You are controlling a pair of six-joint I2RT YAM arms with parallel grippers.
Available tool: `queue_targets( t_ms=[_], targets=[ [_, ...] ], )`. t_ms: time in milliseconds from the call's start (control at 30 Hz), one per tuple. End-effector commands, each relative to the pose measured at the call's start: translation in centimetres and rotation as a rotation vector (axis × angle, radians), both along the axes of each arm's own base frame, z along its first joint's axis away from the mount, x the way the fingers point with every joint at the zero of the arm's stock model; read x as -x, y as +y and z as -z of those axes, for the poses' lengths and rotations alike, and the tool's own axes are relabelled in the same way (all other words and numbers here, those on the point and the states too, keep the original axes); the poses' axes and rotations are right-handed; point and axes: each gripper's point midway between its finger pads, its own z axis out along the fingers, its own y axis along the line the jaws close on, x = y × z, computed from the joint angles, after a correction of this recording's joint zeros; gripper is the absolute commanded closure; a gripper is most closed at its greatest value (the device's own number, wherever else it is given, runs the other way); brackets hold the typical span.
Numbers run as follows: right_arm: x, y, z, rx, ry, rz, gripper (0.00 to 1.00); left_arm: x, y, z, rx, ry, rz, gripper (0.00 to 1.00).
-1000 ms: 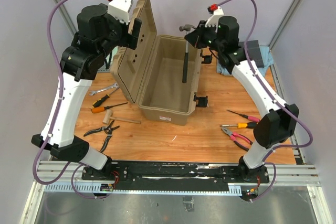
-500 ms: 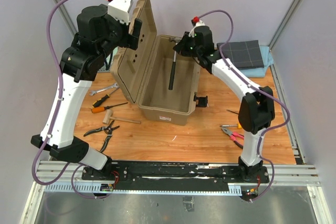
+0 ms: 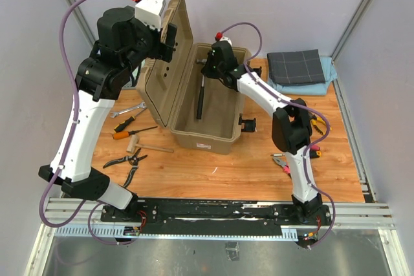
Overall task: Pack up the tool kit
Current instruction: Place the hammer in the toolbox.
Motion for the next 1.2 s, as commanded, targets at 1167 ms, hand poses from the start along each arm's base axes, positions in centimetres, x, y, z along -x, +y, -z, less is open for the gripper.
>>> queue_targets(
  t_ms=[1167],
  targets=[
    [-2.5, -1.7, 10.9, 0.246, 0.148, 0.136, 0.68, 0.0, -1.2, -0.4, 0.023, -0.017, 0.025, 0.15]
  ],
)
